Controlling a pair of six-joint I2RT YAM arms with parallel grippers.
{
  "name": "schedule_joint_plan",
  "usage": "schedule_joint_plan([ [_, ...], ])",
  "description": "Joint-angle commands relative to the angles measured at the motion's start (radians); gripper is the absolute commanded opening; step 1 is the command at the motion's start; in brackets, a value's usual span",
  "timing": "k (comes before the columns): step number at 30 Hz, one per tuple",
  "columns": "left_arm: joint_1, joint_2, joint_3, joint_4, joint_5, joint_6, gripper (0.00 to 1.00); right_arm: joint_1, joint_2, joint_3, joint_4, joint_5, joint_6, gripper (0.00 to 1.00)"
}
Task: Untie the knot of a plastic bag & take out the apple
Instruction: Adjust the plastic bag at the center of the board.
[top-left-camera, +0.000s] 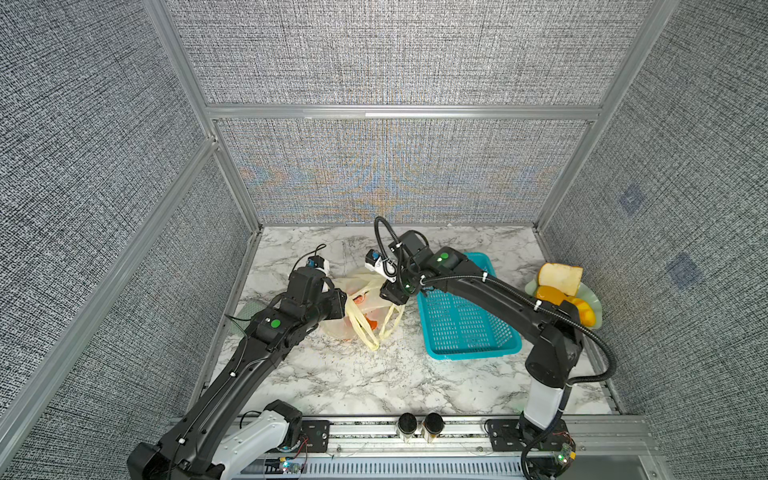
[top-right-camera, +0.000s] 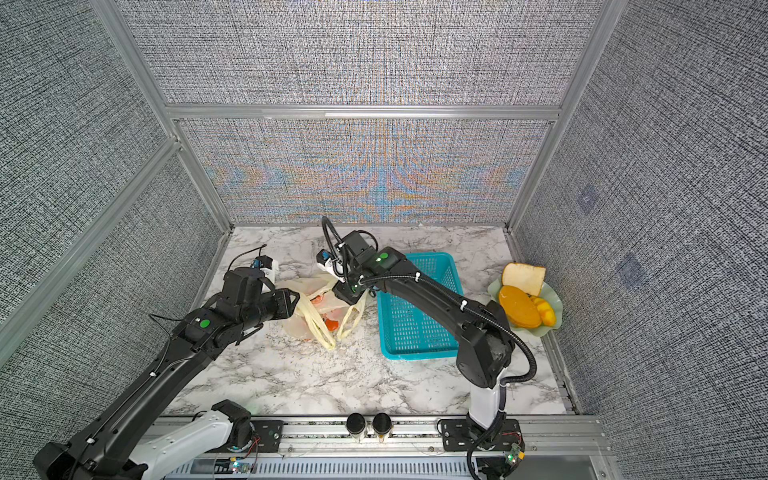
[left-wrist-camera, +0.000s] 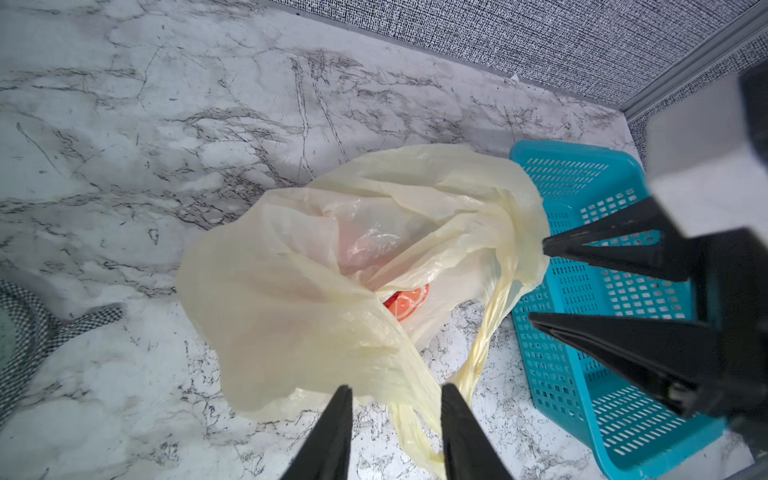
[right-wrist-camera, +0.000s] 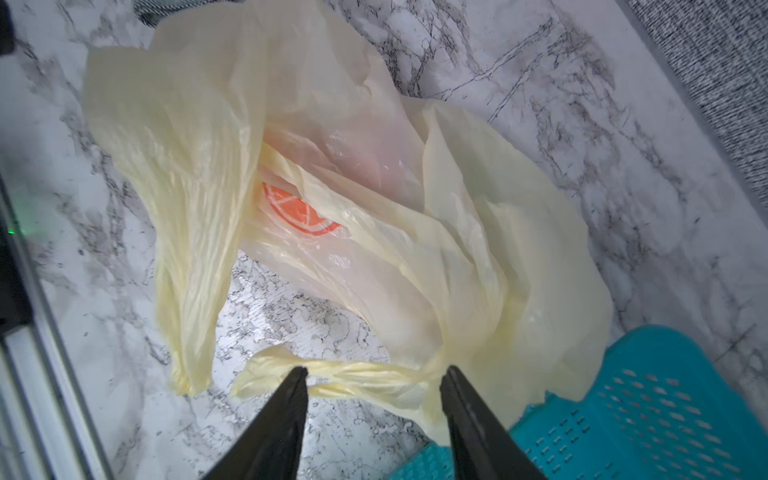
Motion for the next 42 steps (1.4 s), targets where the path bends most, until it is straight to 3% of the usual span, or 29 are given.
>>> schedule_joint_plan([
  [1, 0.002, -0.009, 0.001, 0.017, 0.025, -0.007, 0.38, 0.029, 0.03, 0.011, 0.082, 0.198, -0.069, 0.54],
  [10, 0.002, -0.042, -0.022, 0.038, 0.045, -0.025, 0.38, 0.053, 0.131, 0.054, 0.178, 0.271, -0.108, 0.56],
  [17, 0.002, -0.056, -0.02, 0.022, 0.032, -0.029, 0.39, 0.052, 0.241, 0.167, 0.14, 0.189, -0.104, 0.54],
  [19, 0.002, -0.054, -0.023, 0.022, 0.035, -0.029, 0.38, 0.052, 0.259, 0.202, 0.148, 0.173, -0.088, 0.45],
  [20, 0.002, -0.052, -0.021, 0.021, 0.037, -0.027, 0.38, 0.053, 0.266, 0.223, 0.148, 0.164, -0.078, 0.35],
  [22, 0.002, -0.049, -0.019, 0.021, 0.037, -0.024, 0.38, 0.049, 0.283, 0.295, 0.123, 0.132, -0.046, 0.06],
  [23, 0.002, -0.049, -0.016, 0.022, 0.036, -0.022, 0.38, 0.045, 0.29, 0.333, 0.099, 0.104, -0.025, 0.0],
  [29, 0.002, -0.056, -0.008, 0.024, 0.018, -0.002, 0.38, 0.002, 0.27, 0.487, -0.015, -0.039, 0.155, 0.0],
  [33, 0.001, -0.061, 0.025, 0.016, 0.0, 0.013, 0.38, -0.056, 0.224, 0.529, -0.09, -0.157, 0.371, 0.0],
  [39, 0.001, -0.052, 0.128, -0.004, -0.011, 0.051, 0.37, -0.142, 0.051, 0.319, 0.093, -0.412, 0.752, 0.0],
  [42, 0.002, -0.039, 0.179, -0.013, -0.006, 0.077, 0.36, -0.145, 0.0, 0.272, 0.177, -0.466, 0.871, 0.0],
])
